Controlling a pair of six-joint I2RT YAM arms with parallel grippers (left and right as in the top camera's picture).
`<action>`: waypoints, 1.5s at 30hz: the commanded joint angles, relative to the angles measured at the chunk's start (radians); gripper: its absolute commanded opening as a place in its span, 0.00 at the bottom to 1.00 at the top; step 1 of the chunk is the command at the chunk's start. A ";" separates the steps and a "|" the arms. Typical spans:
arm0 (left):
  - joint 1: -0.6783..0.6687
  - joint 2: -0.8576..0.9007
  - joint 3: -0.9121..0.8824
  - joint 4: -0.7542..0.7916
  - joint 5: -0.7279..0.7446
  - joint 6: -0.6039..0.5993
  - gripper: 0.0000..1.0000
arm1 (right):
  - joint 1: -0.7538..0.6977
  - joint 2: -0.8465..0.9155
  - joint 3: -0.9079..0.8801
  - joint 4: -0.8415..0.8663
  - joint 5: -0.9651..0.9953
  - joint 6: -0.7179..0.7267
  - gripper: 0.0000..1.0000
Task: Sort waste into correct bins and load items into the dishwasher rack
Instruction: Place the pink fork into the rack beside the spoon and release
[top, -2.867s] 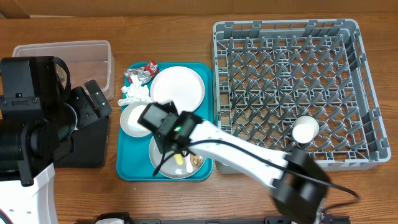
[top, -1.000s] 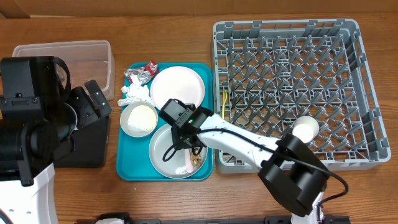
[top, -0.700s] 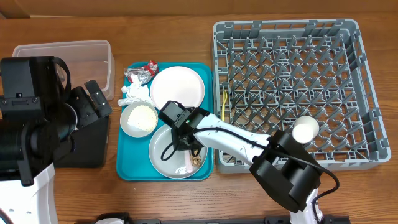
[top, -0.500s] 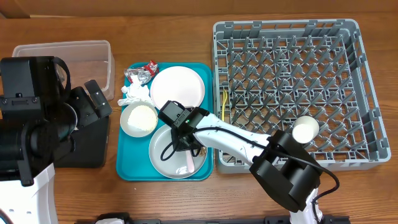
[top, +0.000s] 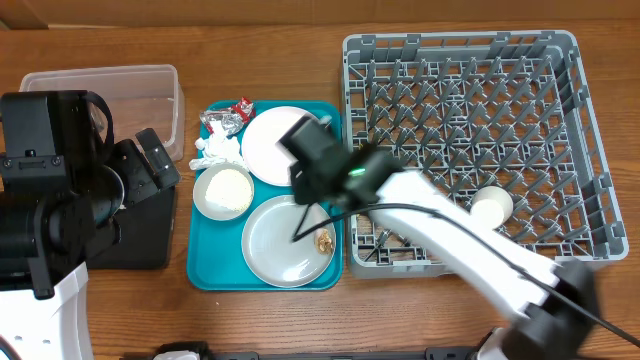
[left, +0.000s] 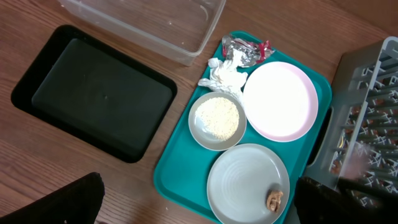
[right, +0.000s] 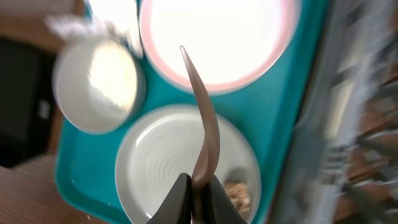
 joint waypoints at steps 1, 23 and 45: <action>0.002 0.003 0.006 0.002 -0.013 -0.014 1.00 | -0.096 -0.054 0.016 -0.010 0.057 -0.116 0.05; 0.002 0.003 0.006 0.002 -0.013 -0.014 1.00 | -0.261 0.006 0.011 0.016 0.000 -0.189 0.54; 0.002 0.004 0.006 0.074 0.082 -0.033 1.00 | -0.269 -0.573 0.011 -0.091 0.004 -0.175 0.95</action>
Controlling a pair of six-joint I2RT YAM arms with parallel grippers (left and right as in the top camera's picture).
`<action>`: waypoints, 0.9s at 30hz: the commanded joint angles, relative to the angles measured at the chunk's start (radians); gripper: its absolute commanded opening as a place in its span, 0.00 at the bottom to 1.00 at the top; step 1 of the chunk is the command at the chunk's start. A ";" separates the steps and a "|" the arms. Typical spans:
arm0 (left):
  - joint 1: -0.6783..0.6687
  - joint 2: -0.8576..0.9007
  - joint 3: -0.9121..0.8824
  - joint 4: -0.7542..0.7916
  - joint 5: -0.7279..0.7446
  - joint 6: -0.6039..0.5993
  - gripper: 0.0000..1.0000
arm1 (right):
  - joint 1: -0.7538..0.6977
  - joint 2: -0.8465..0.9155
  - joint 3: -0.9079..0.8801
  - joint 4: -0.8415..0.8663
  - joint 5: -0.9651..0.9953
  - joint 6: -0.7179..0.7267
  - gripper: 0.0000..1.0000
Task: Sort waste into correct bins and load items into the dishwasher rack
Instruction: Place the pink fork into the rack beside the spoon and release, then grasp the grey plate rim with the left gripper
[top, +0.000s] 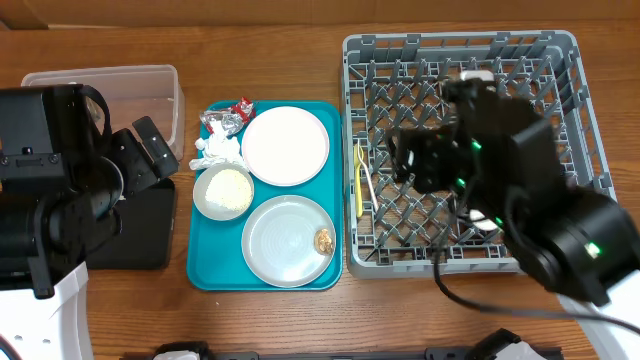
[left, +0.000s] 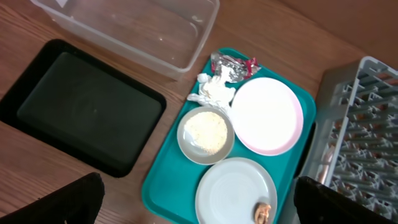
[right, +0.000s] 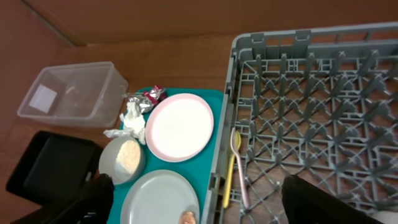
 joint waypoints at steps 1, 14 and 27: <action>0.002 0.003 0.006 0.013 0.084 -0.013 1.00 | -0.004 -0.041 0.016 -0.010 0.003 0.001 1.00; -0.043 0.032 -0.146 -0.157 0.169 0.000 0.97 | -0.012 -0.061 0.016 -0.036 0.025 0.112 1.00; -0.177 -0.129 -0.631 0.072 0.166 0.005 0.96 | -0.164 -0.060 0.016 -0.117 0.029 0.202 1.00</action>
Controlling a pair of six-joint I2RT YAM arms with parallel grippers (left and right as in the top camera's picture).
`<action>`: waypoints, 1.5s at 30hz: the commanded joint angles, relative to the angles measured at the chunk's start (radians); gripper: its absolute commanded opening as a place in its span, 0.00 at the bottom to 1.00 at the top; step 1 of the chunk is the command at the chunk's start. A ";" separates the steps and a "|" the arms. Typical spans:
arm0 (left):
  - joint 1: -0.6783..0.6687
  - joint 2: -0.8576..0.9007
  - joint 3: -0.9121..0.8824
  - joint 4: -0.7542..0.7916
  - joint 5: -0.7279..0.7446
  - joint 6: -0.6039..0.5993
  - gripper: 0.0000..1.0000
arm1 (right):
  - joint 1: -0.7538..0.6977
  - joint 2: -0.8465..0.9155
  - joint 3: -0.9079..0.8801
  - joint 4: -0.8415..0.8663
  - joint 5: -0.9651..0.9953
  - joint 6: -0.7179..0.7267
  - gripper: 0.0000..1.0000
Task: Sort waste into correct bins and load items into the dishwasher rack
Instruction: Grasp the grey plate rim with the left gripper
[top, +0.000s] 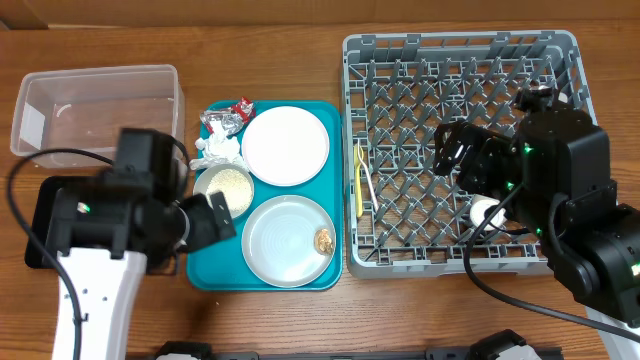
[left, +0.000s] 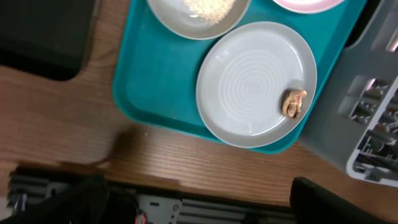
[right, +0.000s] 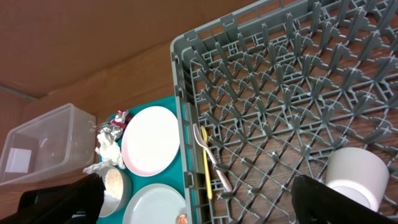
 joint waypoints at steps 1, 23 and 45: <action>-0.058 -0.031 -0.107 0.098 0.002 -0.030 0.96 | -0.006 -0.008 0.016 0.001 -0.012 0.003 1.00; -0.104 0.071 -0.259 0.184 -0.021 -0.113 0.84 | -0.006 0.026 0.016 -0.040 -0.015 -0.042 1.00; -0.104 0.168 -0.657 0.689 0.004 -0.064 0.56 | -0.006 0.047 0.016 -0.060 -0.014 -0.046 1.00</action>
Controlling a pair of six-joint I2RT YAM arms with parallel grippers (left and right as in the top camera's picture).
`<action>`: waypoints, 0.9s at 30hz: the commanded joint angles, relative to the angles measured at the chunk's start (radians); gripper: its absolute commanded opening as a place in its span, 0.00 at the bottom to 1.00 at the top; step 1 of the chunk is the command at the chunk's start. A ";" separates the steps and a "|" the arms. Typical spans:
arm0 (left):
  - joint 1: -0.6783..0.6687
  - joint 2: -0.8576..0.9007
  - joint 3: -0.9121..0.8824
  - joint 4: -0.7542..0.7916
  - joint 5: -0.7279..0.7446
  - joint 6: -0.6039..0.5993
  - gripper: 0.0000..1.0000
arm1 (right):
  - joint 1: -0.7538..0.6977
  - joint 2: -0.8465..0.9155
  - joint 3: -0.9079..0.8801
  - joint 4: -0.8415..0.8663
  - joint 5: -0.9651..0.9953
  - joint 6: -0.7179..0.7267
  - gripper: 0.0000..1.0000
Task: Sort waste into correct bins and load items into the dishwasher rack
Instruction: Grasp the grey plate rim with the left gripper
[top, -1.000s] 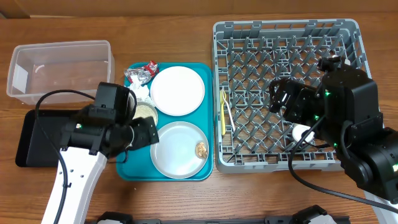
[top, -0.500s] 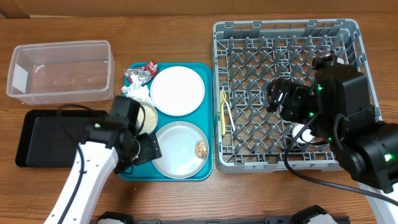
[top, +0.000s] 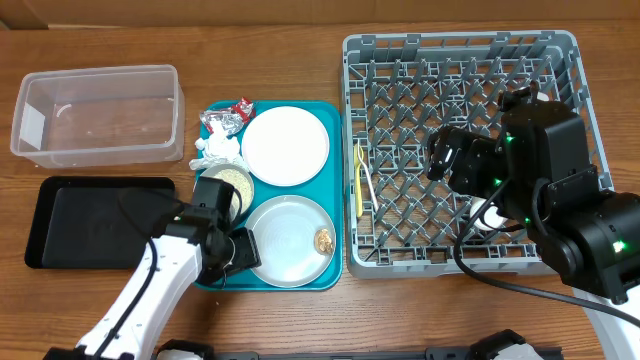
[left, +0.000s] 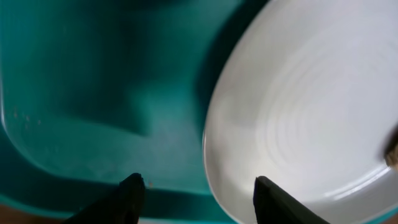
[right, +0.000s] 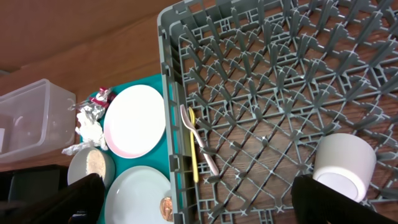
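A grey plate (top: 285, 240) with a brown food scrap (top: 324, 240) lies at the front of the teal tray (top: 205, 270). My left gripper (top: 243, 250) is low at the plate's left rim. In the left wrist view it (left: 199, 190) is open, with the plate's rim (left: 298, 124) between its fingers. On the tray behind are a bowl of rice (top: 228, 185), a pale pink plate (top: 285, 145), a crumpled tissue (top: 215, 150) and a foil wrapper (top: 228, 118). My right gripper (right: 199, 208) hangs open and empty above the grey rack (top: 460, 50).
The rack holds a white cup (right: 345, 165), a yellow fork (right: 193, 149) and a spoon (right: 205, 155) by its left wall. A clear bin (top: 100, 115) stands at the back left. In front of it lies a black tray bin (top: 90, 220).
My left gripper was high over the tray's front edge. It is now low, open, with the grey plate's left rim between its fingers. The right arm has hardly moved.
My right gripper was shut on a spoon over the tray. Then the spoon lay in the rack beside the yellow fork and that gripper hung open above the rack. The left arm went from the far left to over the tray, and now to the grey plate.
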 joint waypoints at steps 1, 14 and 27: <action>-0.008 0.054 -0.008 0.031 -0.034 0.004 0.53 | -0.007 -0.002 0.016 -0.004 0.003 -0.004 1.00; -0.008 0.157 -0.003 0.063 -0.014 -0.015 0.04 | -0.007 -0.002 0.016 -0.014 0.003 -0.004 1.00; -0.008 0.028 0.215 -0.232 -0.021 -0.006 0.04 | -0.007 -0.002 0.016 -0.009 0.006 -0.004 1.00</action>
